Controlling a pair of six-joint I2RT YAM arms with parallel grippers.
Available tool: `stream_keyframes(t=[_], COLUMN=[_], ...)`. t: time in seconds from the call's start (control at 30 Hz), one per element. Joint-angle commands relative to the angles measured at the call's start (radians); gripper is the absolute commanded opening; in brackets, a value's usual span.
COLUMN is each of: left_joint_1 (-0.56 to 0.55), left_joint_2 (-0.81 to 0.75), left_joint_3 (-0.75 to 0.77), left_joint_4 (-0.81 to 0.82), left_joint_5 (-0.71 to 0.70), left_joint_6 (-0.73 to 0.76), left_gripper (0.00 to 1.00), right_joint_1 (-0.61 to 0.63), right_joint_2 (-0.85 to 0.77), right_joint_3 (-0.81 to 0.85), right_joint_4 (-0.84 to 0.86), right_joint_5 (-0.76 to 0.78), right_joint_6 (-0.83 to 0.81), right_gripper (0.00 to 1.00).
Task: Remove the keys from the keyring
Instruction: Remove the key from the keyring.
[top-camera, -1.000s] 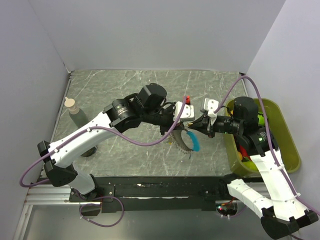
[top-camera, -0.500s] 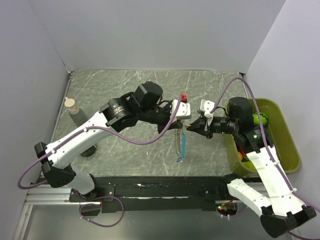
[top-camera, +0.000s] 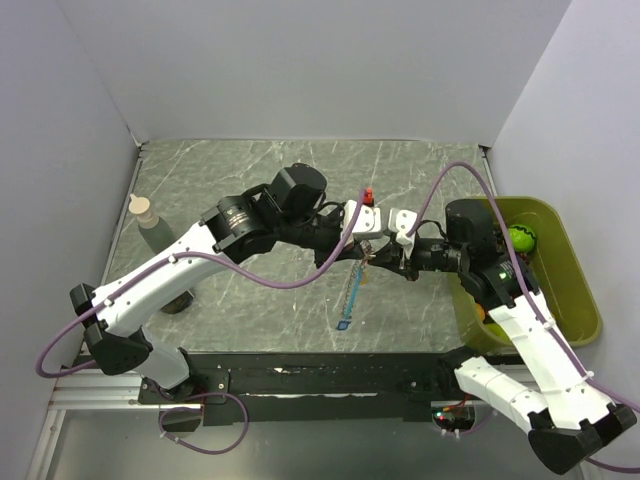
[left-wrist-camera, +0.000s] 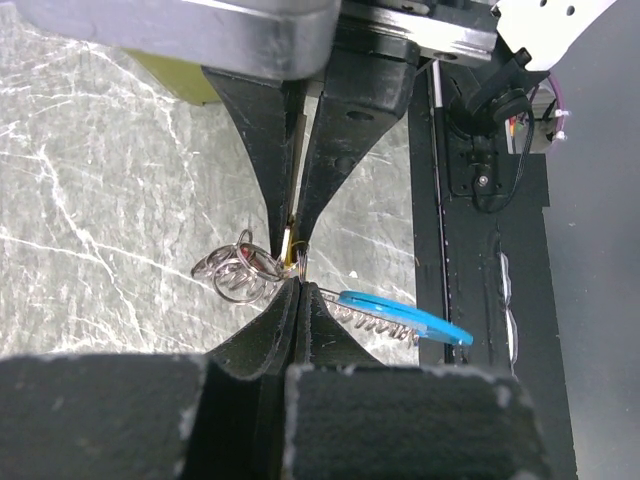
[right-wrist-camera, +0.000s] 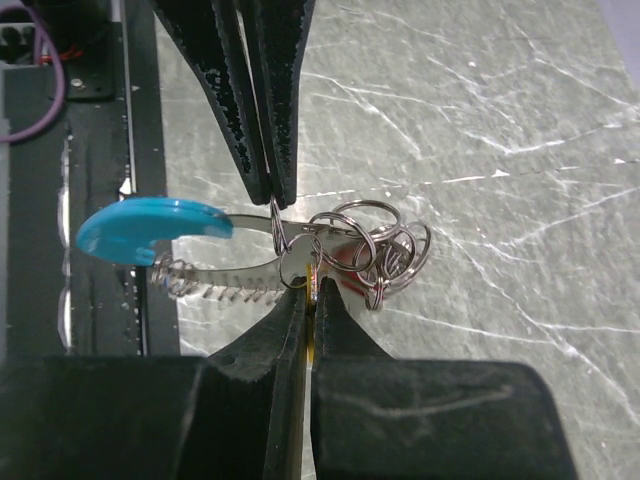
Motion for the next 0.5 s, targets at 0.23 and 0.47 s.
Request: stream_keyframes(t=[0.23,0.47], left_joint_1=[0.003,0.003], left_joint_2=[0.004,0.018], left_joint_3=[0.054,0.062], left_joint_4=[0.059,0.062], left_joint_5=[0.024,0.011], left_joint_6=[-0.024,-0.036], left_gripper=[0.01,0.01], right_joint_1=[0.038,0.071], right_joint_2=[-0.035,-0.026], right_joint_3=[-0.047,-0.079], right_joint_4=[0.125,0.151], right_joint_5=[0.125,0.165], right_joint_6=[0.071,0.068], right_gripper=[0.00,0.00])
